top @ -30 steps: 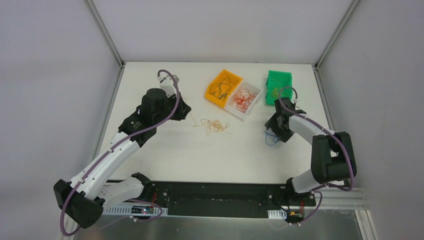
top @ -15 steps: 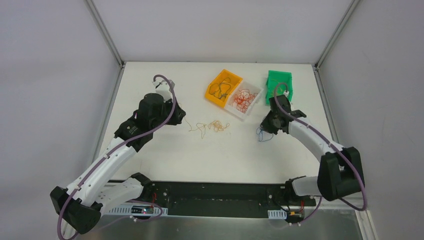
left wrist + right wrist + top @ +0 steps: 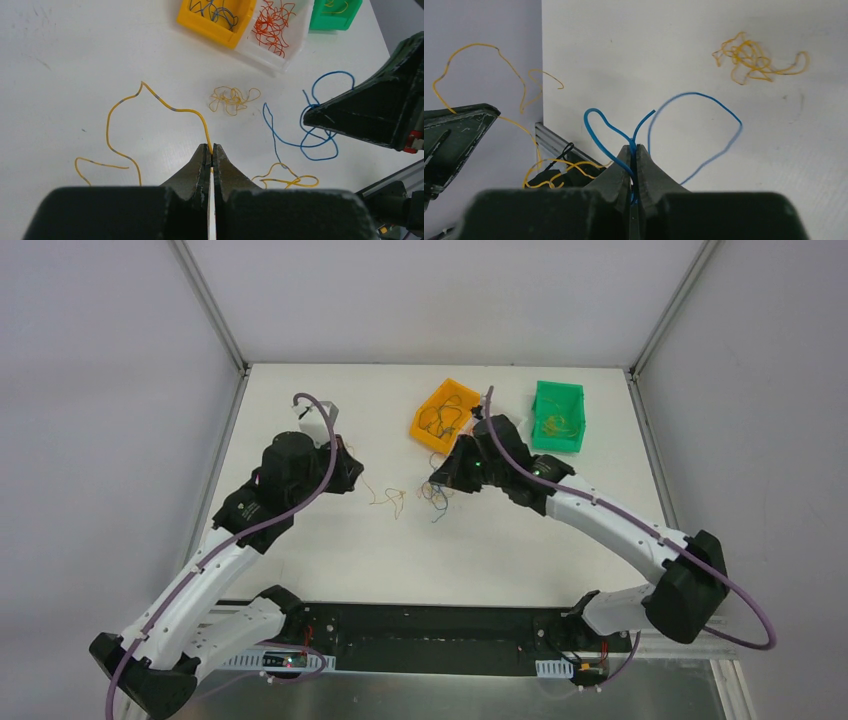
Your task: Untangle the cables
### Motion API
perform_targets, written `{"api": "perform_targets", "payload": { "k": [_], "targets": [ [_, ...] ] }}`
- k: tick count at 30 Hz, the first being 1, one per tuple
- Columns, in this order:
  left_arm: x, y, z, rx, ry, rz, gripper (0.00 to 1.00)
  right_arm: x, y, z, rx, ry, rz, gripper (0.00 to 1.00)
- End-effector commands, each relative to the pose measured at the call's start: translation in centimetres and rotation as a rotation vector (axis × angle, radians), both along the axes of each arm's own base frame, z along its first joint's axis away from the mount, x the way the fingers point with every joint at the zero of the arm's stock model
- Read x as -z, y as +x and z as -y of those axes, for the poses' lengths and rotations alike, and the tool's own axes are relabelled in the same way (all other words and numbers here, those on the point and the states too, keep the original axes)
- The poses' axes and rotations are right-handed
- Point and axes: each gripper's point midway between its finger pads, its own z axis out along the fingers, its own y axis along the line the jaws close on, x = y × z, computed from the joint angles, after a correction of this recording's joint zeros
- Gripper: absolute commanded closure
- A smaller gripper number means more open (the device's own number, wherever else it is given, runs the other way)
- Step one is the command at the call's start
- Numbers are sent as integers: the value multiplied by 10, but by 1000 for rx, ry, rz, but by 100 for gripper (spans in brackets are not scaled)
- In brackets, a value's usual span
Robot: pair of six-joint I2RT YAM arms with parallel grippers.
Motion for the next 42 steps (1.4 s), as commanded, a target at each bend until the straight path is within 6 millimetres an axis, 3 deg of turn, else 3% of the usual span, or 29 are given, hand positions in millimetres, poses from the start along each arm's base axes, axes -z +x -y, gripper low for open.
{"api": "perform_targets", "payload": {
  "k": [1, 4, 5, 10, 14, 20, 26, 39, 40, 42],
  "targets": [
    [-31, -3, -12, -26, 6, 84, 100, -29, 9, -47, -87, 107, 57, 88],
    [-34, -5, -13, -23, 3, 87, 100, -20, 20, -43, -31, 52, 57, 12],
    [-33, -6, -11, -15, 2, 83, 100, -19, 23, -39, -16, 31, 69, 2],
    [-31, -11, 12, 95, -38, 32, 100, -22, 22, -12, -7, -48, 183, 1],
    [-27, -11, 38, 205, -75, -39, 100, -22, 6, 3, -69, -40, 247, 1],
    [-17, -1, 68, 285, -116, -136, 100, -52, -41, -2, -263, 232, 391, 1],
    [-18, 7, 93, 338, -186, -173, 100, -58, -63, -10, -369, 333, 392, 1],
    [-30, -1, 134, 432, -281, -203, 100, -42, -44, -21, -333, 290, 354, 2],
    [-30, -3, 138, 442, -290, -211, 100, -41, -43, -22, -329, 291, 354, 5],
    [-33, -6, 144, 471, -318, -223, 100, -41, -40, -22, -317, 294, 361, 26]
  ]
}}
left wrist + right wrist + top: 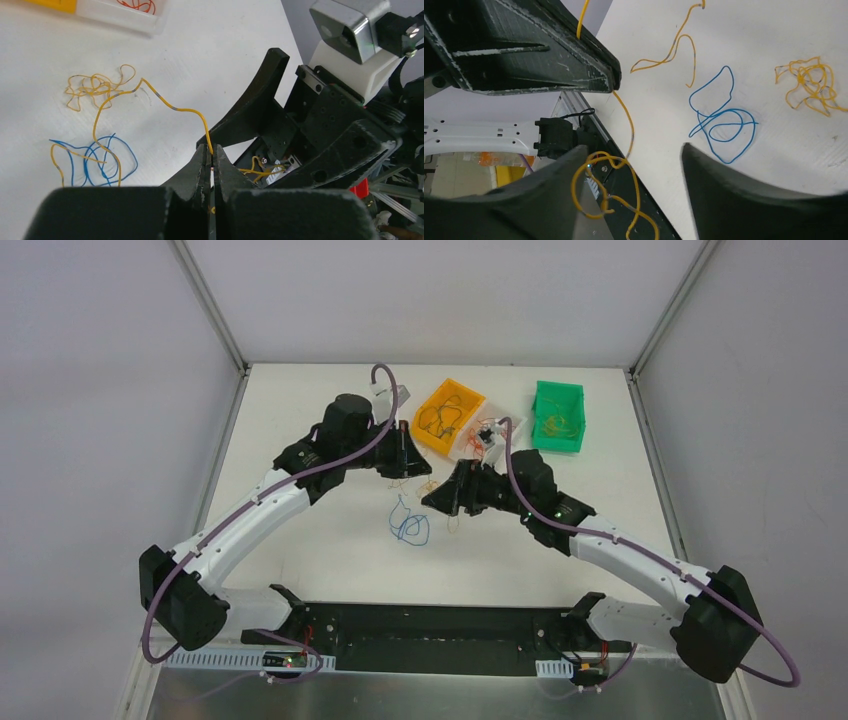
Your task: Untangle the cables
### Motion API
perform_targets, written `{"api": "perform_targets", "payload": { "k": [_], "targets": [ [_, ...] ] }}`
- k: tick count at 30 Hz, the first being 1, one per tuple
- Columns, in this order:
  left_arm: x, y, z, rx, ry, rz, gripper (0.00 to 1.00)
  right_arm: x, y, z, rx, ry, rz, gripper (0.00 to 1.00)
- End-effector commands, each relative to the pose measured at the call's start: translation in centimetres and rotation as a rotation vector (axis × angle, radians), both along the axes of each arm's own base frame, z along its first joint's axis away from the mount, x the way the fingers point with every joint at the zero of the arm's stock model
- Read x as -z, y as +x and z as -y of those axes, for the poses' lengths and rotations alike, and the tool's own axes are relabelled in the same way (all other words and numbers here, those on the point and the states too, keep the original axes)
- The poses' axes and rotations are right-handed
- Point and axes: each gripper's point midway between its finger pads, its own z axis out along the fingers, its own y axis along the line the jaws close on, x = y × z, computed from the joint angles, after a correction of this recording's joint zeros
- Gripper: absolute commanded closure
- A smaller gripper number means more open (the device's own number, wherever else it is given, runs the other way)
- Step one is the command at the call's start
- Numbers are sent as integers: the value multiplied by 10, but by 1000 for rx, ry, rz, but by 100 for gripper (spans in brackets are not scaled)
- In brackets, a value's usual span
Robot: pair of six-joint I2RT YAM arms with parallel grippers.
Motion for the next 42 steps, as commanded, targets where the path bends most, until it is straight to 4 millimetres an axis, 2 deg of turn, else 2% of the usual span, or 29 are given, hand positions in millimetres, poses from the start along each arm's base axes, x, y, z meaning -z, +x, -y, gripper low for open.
{"api": "perform_targets", "payload": {
  "k": [1, 5, 6, 9, 11, 17, 22, 27, 34, 41, 42],
  "targets": [
    [-33, -4, 22, 66, -123, 21, 100, -34, 11, -7, 16, 85, 81, 36],
    [-32, -2, 26, 72, -142, 15, 100, -37, 13, -4, 50, 99, 82, 87],
    [-31, -1, 25, 65, -139, 17, 87, -36, 16, -2, 67, 91, 73, 99],
    [-30, -1, 19, 55, -124, 32, 50, -25, 22, 7, 124, 32, 43, 100],
    [-31, 0, 9, 17, -90, 61, 31, -19, 28, 18, 178, 1, 28, 100],
    [-40, 9, -46, -167, 58, 190, 4, -22, 51, 74, 382, -70, 32, 100],
    [-47, 8, -85, -280, 155, 280, 1, -35, 77, 125, 540, -169, 27, 100],
    [-42, 7, -106, -356, 207, 305, 1, -57, 103, 171, 687, -194, 17, 100],
    [-22, 4, -111, -366, 241, 268, 1, -75, 141, 212, 845, -197, -41, 100],
    [-17, 0, -104, -342, 217, 232, 1, -87, 204, 245, 990, -154, -84, 100],
    [-17, 0, -103, -340, 213, 229, 1, -84, 213, 249, 1008, -159, -97, 100]
  ]
}}
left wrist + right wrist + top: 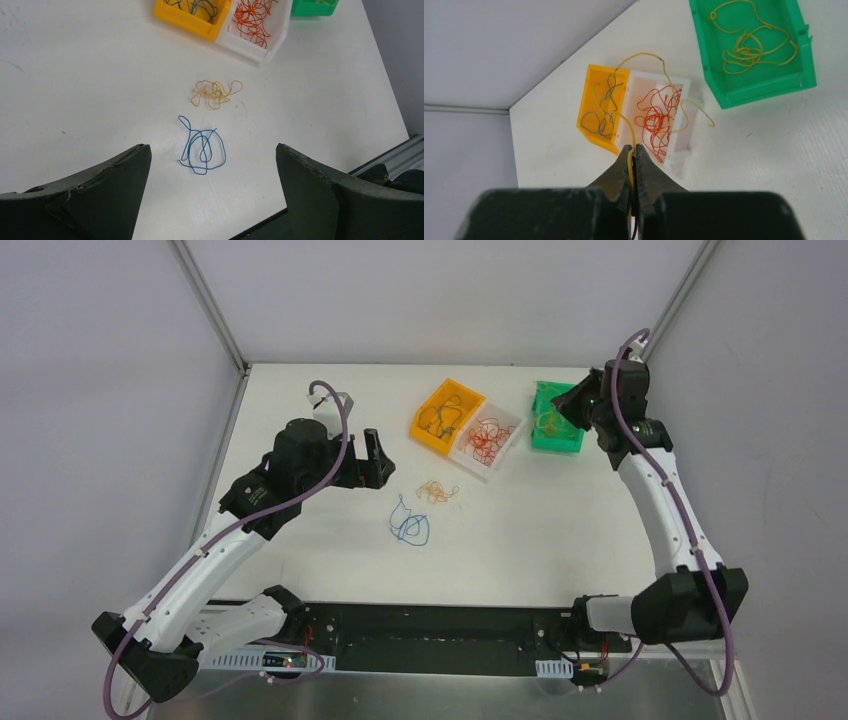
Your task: Untangle the cables
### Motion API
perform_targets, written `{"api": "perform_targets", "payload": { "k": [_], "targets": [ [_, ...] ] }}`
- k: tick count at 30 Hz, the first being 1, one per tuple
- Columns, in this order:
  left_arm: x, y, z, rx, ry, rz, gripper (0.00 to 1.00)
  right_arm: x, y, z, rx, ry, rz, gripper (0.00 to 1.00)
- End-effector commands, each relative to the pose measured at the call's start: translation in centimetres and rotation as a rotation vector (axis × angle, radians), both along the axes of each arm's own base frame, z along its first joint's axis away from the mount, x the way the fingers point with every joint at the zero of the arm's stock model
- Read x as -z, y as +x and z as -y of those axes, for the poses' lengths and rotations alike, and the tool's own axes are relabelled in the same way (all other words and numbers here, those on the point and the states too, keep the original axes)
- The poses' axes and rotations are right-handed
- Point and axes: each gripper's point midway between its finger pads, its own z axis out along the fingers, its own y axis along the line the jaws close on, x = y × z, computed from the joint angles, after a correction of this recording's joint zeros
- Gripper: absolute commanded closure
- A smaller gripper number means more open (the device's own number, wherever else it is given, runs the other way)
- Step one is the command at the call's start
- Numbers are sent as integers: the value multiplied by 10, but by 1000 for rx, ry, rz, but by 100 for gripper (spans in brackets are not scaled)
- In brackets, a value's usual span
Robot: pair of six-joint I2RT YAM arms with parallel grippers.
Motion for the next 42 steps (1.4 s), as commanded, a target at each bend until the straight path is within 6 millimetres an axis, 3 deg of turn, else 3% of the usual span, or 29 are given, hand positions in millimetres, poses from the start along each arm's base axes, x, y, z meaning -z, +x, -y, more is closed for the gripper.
{"api": "perform_targets", "payload": {
  "k": [1, 6, 13, 17, 23, 28, 35, 39, 42],
  "targets": [
    [-3, -1, 1, 0, -20, 2, 1, -22, 36, 20, 93, 29, 28, 100],
    [2, -3, -1, -8, -23, -9, 1, -13, 67, 38, 147, 40, 0, 100],
    [0, -2, 0, -12, -27, -8, 1, 23, 102, 67, 214, 38, -81, 100],
    [-2, 0, 0, -15, -24, -5, 1, 57, 120, 77, 222, 16, -178, 100],
    [0, 2, 5, -3, -25, -21, 1, 133, 144, 91, 239, -42, -395, 100],
    [1, 3, 3, -6, -18, -18, 1, 182, 152, 95, 260, -56, -525, 100],
    [3, 3, 3, -5, -11, -17, 1, 224, 152, 108, 330, -107, -602, 100],
    [3, 3, 2, -6, -9, -17, 1, 234, 148, 111, 337, -163, -631, 99],
    [5, 3, 3, -4, -8, -23, 1, 229, 146, 111, 335, -209, -627, 90]
  ]
}}
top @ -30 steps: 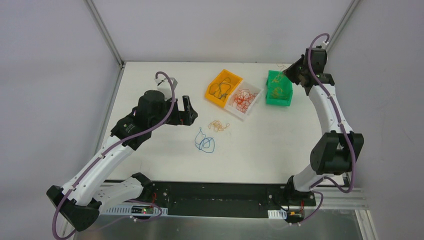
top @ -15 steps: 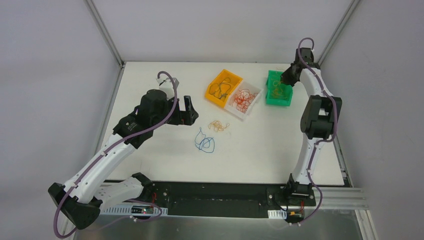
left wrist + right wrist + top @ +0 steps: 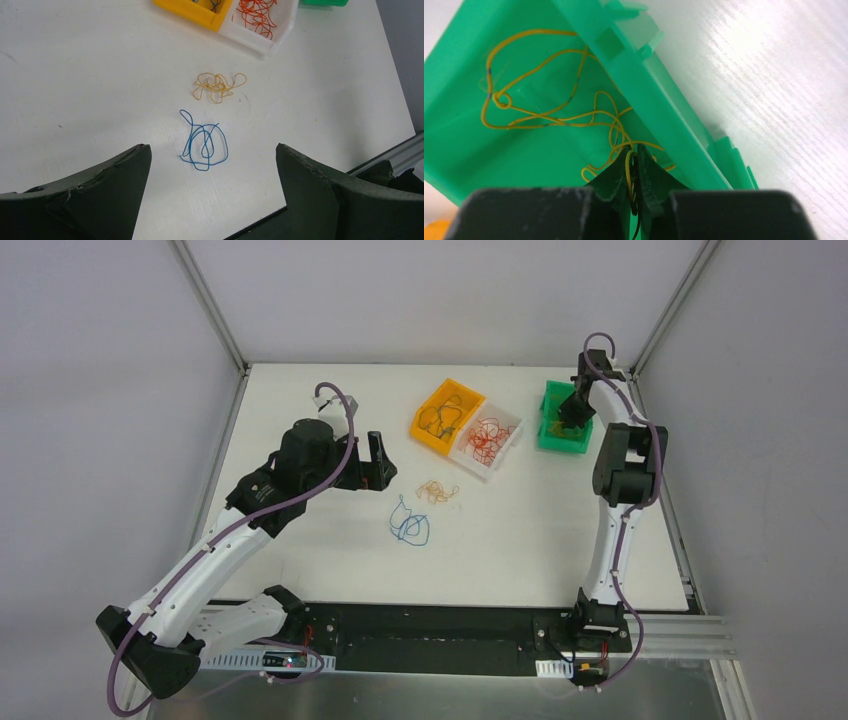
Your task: Untangle the cables
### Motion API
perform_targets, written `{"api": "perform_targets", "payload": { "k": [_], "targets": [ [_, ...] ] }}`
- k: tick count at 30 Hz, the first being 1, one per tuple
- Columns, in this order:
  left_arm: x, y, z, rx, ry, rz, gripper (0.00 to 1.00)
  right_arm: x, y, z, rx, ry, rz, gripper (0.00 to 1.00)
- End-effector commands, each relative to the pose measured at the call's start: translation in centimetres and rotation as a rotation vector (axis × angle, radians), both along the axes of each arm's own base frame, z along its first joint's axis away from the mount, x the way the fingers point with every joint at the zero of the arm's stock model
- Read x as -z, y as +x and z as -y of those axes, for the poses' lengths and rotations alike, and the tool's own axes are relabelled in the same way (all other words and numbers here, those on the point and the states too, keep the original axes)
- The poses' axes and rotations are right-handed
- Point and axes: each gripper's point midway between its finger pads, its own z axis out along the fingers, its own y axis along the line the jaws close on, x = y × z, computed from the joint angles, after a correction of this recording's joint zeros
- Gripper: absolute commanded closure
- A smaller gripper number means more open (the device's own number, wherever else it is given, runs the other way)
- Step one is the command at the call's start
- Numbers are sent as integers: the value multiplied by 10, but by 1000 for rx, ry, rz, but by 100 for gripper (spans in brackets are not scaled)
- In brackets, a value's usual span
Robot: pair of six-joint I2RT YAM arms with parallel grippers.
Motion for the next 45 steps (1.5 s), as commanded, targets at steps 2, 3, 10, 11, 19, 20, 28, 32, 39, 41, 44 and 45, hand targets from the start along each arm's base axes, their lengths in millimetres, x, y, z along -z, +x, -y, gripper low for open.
{"api": "perform_targets", "payload": {
  "k": [2, 3, 10, 11, 19, 20, 28, 32, 39, 41, 44, 45],
  "targets": [
    [-10, 1, 1, -4, -25, 15, 1, -19, -3, 7, -12, -113, -9, 80],
    [-10, 1, 1, -3, -27, 14, 1, -23, -3, 6, -20, -125, -5, 71],
    [-12, -1, 1, -7, -38, 17, 1, -56, -4, -2, -69, -143, 68, 44],
    [-12, -1, 1, -6, -38, 17, 1, -61, -3, -4, -78, -138, 82, 43],
    [-9, 0, 8, 19, -43, -9, 1, -109, -8, -11, -100, -113, 180, 39],
    [-8, 0, 9, 23, -46, -15, 1, -113, -9, -11, -101, -115, 189, 37],
    [9, 0, 12, 25, -32, -63, 1, -144, -22, -18, -124, -87, 238, 27],
    [33, -2, 18, 32, -27, -142, 1, -157, -43, -52, -206, -46, 287, 27],
    [100, 2, 27, 58, 86, -318, 1, -148, -112, -143, -436, 54, 437, 24],
    [116, 4, 28, 50, 115, -358, 1, -144, -132, -165, -513, 64, 463, 18],
    [134, 5, 28, 38, 166, -389, 1, -136, -161, -195, -629, 101, 446, 7],
    [138, 5, 29, 37, 178, -392, 1, -131, -169, -204, -657, 108, 433, 2]
  ]
}}
